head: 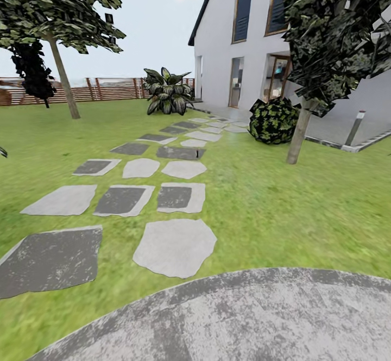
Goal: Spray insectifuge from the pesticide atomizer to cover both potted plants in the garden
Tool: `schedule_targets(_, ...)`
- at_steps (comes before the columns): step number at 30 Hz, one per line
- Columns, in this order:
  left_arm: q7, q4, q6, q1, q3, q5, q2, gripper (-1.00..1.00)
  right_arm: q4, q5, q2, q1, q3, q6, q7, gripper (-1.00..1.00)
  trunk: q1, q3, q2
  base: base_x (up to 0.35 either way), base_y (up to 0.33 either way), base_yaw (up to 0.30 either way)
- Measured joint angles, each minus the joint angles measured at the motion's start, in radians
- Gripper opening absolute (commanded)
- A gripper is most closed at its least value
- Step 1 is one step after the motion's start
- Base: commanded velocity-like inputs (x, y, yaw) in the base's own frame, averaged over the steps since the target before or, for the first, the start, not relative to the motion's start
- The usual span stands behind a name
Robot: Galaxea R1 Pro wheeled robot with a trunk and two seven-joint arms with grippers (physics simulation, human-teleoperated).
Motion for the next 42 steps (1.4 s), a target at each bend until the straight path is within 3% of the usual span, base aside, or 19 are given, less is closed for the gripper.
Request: schedule_targets(42, 0.000, 0.000, 0.000, -0.001, 0.000, 0.001, 0.000, 1.00, 0.028, -0.001, 0.001, 0.000, 0.003, 0.000, 0.000, 1.00, 0.000, 0.000, 0.000, 0.340, 0.000, 0.000)
